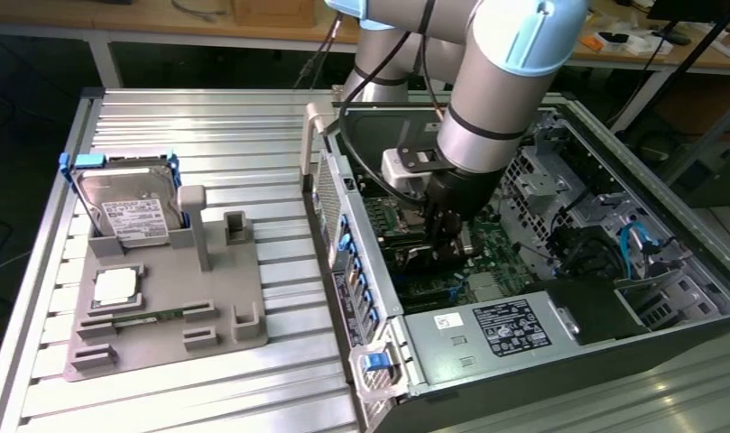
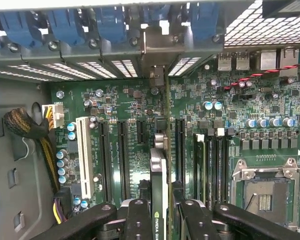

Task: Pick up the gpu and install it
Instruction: 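Insert the gpu into the slot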

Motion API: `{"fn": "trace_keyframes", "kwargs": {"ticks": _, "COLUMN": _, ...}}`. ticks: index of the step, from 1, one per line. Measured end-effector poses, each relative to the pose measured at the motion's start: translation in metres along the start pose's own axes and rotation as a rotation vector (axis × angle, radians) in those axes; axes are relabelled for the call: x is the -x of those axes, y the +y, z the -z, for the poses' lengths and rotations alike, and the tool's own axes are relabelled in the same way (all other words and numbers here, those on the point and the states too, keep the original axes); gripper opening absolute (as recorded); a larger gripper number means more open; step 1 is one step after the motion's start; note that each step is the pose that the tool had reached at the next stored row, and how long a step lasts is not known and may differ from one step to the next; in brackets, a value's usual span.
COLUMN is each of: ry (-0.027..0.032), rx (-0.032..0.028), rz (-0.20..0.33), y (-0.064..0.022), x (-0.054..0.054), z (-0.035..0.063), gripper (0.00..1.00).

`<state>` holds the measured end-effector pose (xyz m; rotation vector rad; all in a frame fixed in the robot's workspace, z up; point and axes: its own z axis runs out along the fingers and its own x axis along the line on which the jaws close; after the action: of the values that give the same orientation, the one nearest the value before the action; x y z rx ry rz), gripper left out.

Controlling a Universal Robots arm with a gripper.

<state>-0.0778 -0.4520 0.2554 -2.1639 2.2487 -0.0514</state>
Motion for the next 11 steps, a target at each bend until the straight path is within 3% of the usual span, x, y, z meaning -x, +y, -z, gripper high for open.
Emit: {"fn": "trace_keyframes", "kwargs": {"ticks": 11, "ry": 0.0006, "rx": 0.0001, "rz": 0.000, "y": 0.0008, "x": 0.000, "z": -0.0116, "gripper": 0.27}}
